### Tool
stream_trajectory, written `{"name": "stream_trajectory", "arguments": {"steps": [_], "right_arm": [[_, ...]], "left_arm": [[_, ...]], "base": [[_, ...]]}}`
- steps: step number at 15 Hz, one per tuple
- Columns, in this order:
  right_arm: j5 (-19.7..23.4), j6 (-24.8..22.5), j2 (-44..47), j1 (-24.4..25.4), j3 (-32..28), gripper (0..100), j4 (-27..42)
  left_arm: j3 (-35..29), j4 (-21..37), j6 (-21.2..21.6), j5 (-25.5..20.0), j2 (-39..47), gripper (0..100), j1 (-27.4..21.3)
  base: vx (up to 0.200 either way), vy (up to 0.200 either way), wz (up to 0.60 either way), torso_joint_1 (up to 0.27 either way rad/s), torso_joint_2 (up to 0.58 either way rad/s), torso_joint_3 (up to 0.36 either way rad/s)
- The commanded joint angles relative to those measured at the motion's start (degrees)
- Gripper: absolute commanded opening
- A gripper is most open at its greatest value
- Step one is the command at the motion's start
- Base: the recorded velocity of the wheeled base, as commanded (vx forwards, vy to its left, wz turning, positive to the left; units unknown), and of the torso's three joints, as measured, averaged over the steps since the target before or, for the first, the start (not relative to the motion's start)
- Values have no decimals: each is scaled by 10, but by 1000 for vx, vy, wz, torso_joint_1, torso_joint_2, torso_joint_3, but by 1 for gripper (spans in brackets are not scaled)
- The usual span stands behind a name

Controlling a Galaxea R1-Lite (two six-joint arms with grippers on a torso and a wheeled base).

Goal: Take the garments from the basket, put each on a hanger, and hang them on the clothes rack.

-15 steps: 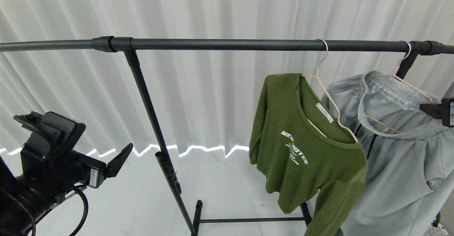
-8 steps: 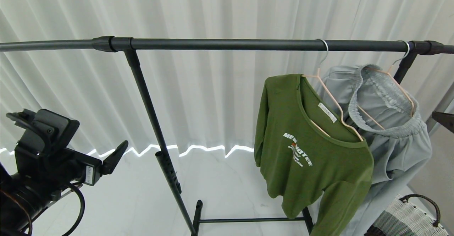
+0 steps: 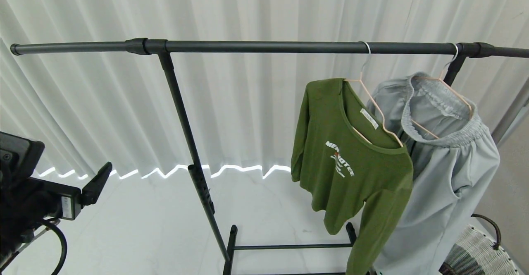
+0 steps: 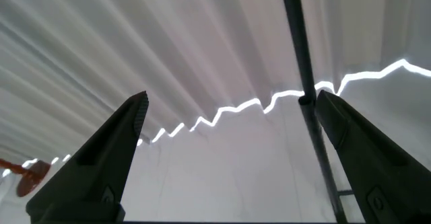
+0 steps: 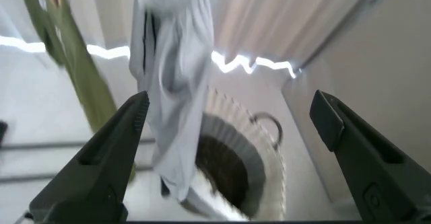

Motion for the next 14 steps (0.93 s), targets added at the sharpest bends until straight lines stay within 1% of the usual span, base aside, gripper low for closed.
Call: {"name": "stream_trajectory", "arguments": {"steps": [1, 4, 6, 7, 8, 9, 10, 12, 13, 14], "right_arm": [[-5, -2, -84, -10, 20, 100, 37], [-13, -2, -143, -19, 19, 100, 117], [-14, -1, -186, -19, 21, 100, 167], [-17, -1, -206, -19, 28, 100, 183], [-25, -1, -225, -19, 40, 100, 193], [-45, 0, -246, -20, 62, 100, 203], [-67, 2, -268, -19, 87, 100, 205], [-78, 14, -317, -18, 135, 100, 201], [-80, 42, -316, -18, 164, 100, 170], [-81, 54, -316, -18, 198, 100, 102]], "left_arm": [[22, 0, 0, 17, -44, 100, 11], [66, 2, -1, 56, -85, 100, 12], [118, 5, -1, 88, -137, 100, 11], [126, 26, -2, 100, -172, 100, 11], [126, 74, -7, 115, -207, 100, 12], [126, 126, -18, 129, -250, 100, 12], [126, 183, -36, 134, -293, 100, 12], [126, 282, -74, 134, -394, 100, 12], [126, 323, -88, 134, -448, 100, 11], [126, 377, -94, 134, -513, 100, 11]], "base": [[-200, 0, 0, -2, 2, 2], [-200, 0, 0, 4, 5, 2], [0, 0, 0, 0, 0, 0], [0, 0, 0, 0, 0, 0], [0, 0, 0, 0, 0, 0], [0, 0, 0, 0, 0, 0], [0, 0, 0, 0, 0, 0], [0, 0, 0, 0, 0, 0], [0, 0, 0, 0, 0, 0], [0, 0, 0, 0, 0, 0]]}}
